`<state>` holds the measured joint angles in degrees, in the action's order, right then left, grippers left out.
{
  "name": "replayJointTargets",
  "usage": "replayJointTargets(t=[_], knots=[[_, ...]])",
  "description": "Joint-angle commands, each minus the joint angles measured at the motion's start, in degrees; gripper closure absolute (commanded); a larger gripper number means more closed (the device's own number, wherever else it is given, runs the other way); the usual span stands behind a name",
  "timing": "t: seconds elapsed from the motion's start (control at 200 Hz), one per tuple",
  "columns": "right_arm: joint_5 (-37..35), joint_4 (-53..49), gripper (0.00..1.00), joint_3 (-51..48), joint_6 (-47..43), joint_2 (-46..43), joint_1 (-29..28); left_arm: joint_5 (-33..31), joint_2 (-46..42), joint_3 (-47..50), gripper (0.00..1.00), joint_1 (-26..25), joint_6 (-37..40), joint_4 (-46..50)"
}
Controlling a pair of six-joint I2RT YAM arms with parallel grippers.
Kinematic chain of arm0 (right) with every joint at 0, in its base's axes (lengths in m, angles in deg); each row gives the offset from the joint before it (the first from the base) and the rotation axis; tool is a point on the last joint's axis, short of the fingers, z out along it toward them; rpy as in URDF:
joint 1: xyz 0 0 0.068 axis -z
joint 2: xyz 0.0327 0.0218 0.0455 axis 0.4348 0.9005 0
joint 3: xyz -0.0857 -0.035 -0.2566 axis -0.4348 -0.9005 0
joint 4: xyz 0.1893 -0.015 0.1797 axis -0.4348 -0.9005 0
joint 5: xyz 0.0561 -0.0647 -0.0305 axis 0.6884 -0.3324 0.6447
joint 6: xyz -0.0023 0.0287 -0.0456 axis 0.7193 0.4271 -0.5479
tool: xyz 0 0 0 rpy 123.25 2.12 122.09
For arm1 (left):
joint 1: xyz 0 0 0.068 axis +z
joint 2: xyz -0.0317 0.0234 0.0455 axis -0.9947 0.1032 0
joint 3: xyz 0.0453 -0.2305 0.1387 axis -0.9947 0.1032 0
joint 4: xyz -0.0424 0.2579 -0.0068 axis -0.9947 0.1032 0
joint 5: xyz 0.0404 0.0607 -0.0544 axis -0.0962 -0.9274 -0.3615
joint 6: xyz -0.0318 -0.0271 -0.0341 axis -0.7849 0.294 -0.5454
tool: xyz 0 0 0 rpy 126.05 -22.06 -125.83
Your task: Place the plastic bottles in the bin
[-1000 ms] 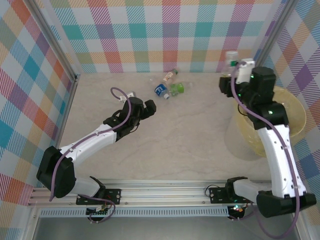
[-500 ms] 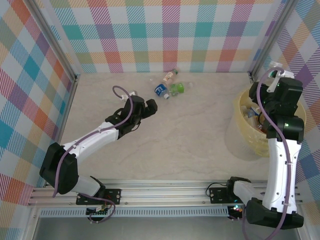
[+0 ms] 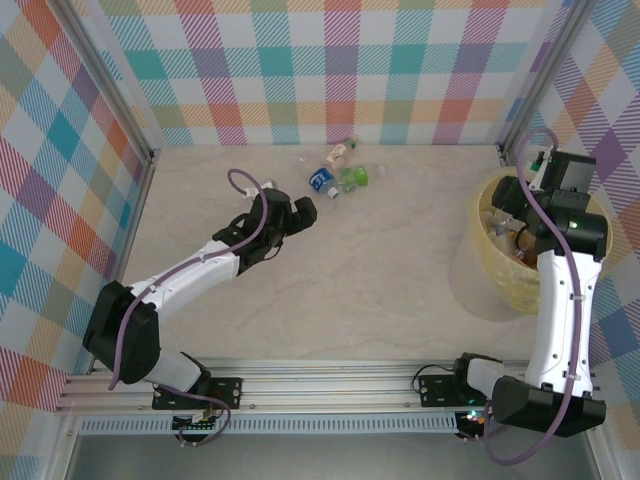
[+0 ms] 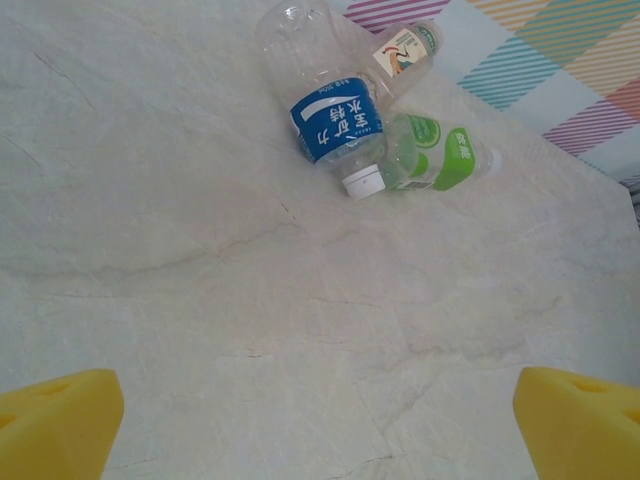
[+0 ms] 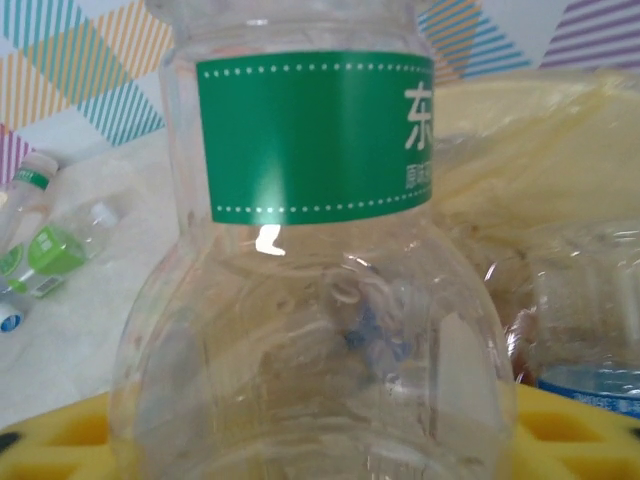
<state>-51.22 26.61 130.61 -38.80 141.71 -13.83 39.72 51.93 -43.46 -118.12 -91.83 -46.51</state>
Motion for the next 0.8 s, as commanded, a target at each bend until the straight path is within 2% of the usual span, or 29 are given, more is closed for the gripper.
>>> replayJointTargets(t=[0.0,0.155,0.46,0.685,0.795], knots=[[3.0,-1.0,0.24,1.3,0.3,0.7,0.0,0.2,0.1,-1.8,0.00,0.6,-0.1,-0.6],[3.7,0.5,0.16,1.3,0.8,-0.5,0.1,0.1,0.2,-1.8,0.00,0.6,-0.1,-0.5],[4.2,1.6,0.09,0.7,0.5,-1.4,0.1,0.9,1.0,-2.1,0.00,0.6,-0.3,-0.6],[8.1,5.6,0.05,-1.4,-0.1,-3.4,0.0,1.4,1.4,-2.1,0.00,0.6,-0.3,-0.8],[12.6,8.5,0.02,-2.9,-0.1,-5.0,0.0,2.1,1.8,-2.3,0.00,0.6,-0.3,-0.9]])
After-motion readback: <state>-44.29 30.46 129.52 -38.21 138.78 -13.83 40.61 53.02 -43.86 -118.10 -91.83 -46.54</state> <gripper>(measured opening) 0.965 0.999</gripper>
